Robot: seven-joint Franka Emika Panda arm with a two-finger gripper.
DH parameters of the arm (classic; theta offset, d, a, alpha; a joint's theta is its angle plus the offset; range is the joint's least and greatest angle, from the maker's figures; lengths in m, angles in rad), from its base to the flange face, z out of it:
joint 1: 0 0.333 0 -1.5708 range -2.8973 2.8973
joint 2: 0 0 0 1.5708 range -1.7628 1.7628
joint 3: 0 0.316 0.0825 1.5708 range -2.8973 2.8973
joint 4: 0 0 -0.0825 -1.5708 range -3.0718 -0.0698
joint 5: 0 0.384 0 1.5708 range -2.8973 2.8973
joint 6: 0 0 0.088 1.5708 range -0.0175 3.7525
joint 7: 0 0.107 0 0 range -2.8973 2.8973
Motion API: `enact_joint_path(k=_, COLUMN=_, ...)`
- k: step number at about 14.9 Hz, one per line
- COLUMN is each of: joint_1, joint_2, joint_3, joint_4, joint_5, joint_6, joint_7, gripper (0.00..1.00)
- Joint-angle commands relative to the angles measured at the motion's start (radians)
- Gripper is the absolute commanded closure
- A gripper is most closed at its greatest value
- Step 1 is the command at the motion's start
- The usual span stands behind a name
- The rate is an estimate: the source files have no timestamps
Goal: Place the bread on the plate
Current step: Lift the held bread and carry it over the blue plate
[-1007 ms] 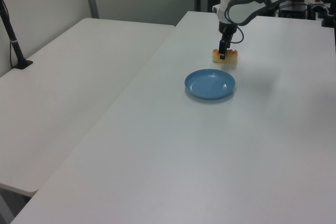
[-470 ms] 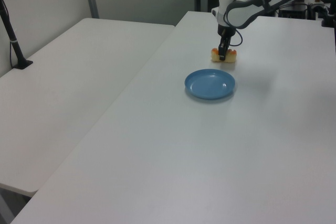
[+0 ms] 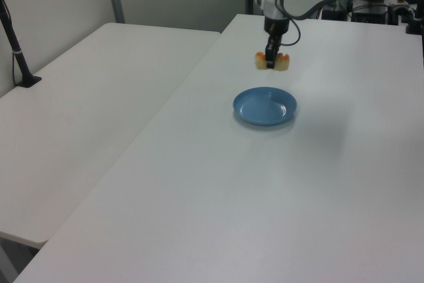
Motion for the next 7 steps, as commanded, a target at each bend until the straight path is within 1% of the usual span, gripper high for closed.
enact_joint_path(k=1, joint_1=0.123, joint_2=-0.044, joint_3=-0.013, joint_4=-0.082, joint_5=-0.007, joint_6=0.003, joint_7=0.145, gripper=0.61)
enact_joint_path(k=3, joint_1=0.157, joint_2=-0.034, joint_3=-0.013, joint_4=-0.088, joint_5=-0.019, joint_6=0.010, joint_7=0.193, gripper=0.61)
enact_joint_path(k=5, joint_1=0.171, joint_2=-0.008, joint_3=-0.013, joint_4=-0.090, joint_5=-0.021, joint_6=0.022, joint_7=0.208, gripper=0.59)
enact_joint_path(k=7, joint_1=0.183, joint_2=0.016, joint_3=-0.014, joint_4=-0.091, joint_5=-0.050, joint_6=0.070, joint_7=0.253, gripper=0.56)
